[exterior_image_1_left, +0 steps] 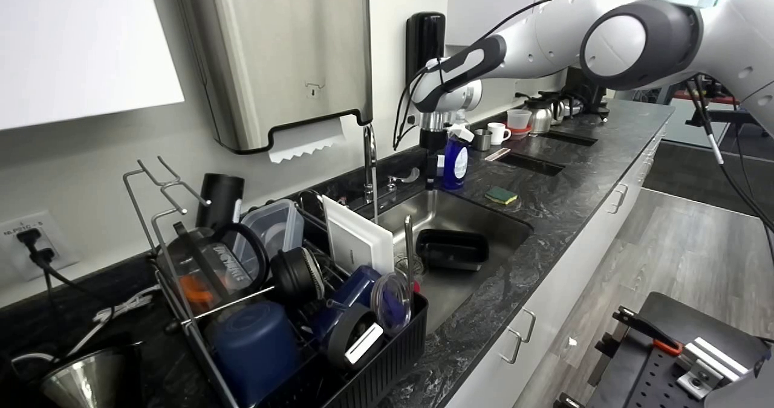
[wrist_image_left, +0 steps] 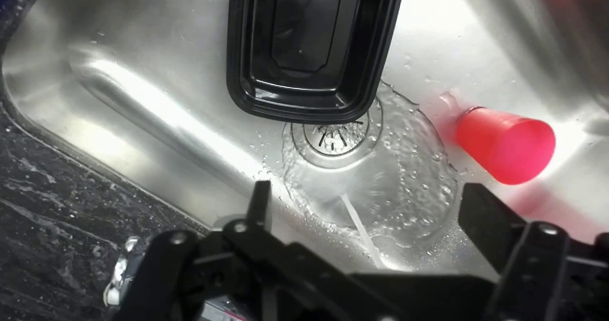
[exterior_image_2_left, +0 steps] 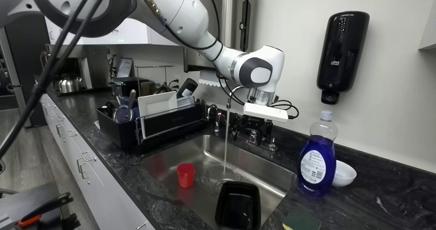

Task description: Open the tap and close it

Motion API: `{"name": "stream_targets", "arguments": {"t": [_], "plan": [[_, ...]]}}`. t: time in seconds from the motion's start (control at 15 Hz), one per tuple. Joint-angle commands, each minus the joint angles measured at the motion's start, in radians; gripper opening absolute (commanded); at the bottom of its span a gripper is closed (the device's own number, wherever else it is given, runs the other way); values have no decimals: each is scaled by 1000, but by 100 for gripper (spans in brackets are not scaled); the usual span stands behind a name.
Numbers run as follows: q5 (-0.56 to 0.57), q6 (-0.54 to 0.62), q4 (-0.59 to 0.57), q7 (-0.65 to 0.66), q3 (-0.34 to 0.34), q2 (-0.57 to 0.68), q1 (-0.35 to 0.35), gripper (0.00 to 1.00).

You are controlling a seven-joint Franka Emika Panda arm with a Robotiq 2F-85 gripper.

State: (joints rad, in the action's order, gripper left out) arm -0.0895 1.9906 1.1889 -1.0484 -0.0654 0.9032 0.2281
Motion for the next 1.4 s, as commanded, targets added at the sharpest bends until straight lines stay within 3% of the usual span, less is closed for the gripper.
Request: {"name": "stream_targets", "arguments": {"t": [0.0, 0.6, 1.33], "plan": [[1, 0, -84, -22, -13, 66, 6, 100], [15, 55, -177, -35, -18, 137, -3, 100], [81, 223, -178, -66, -8, 160, -14, 100]]}}
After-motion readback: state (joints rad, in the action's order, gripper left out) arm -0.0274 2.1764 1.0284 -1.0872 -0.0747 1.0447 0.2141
